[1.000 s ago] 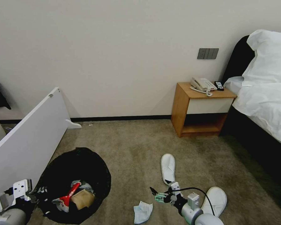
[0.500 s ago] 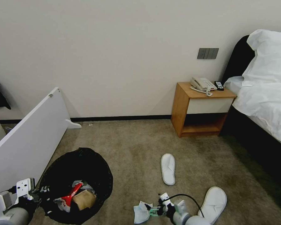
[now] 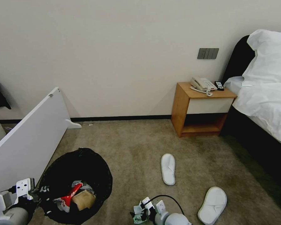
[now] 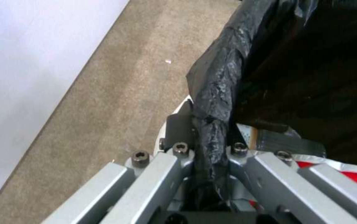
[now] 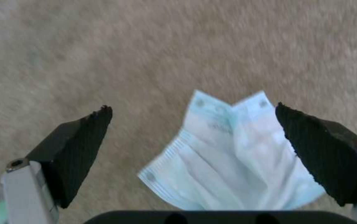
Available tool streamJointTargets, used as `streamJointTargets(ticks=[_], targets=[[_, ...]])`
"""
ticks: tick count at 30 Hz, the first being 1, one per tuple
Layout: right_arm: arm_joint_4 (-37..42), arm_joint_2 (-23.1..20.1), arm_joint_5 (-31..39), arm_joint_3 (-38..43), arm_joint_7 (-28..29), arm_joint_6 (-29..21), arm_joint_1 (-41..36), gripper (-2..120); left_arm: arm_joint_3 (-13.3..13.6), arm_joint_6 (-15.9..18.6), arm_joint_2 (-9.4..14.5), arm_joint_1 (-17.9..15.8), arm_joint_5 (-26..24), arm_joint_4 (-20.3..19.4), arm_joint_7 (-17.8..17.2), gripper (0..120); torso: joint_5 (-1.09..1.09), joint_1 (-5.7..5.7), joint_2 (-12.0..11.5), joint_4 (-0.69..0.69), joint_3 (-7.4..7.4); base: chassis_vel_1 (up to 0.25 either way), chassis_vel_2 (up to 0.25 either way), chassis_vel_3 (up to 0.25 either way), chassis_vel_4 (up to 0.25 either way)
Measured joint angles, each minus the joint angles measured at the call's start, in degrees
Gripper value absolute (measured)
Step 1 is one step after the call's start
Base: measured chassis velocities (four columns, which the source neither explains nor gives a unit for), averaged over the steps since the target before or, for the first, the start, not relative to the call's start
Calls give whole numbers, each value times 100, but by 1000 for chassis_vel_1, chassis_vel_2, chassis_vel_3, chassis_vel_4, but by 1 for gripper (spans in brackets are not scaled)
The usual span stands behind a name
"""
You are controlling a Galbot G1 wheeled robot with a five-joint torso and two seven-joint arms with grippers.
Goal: Pick up the trash bin, then pick up the garbage from the floor and place it into the trash bin.
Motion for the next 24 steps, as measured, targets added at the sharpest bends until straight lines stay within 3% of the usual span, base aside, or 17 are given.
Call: streamJointTargets(ticks=[11,24], targets=[[-194,-7,-162,140,53,-404,-10,100,10,0,30,-6,-17,-1,2,2,0,0,0,-1,0,0,0,0,0],[-356,55,-218,84,-153,-485,77,100,-20,0,32,35,-36,-40,3,2,0,0,0,0,0,0,0,0,0]])
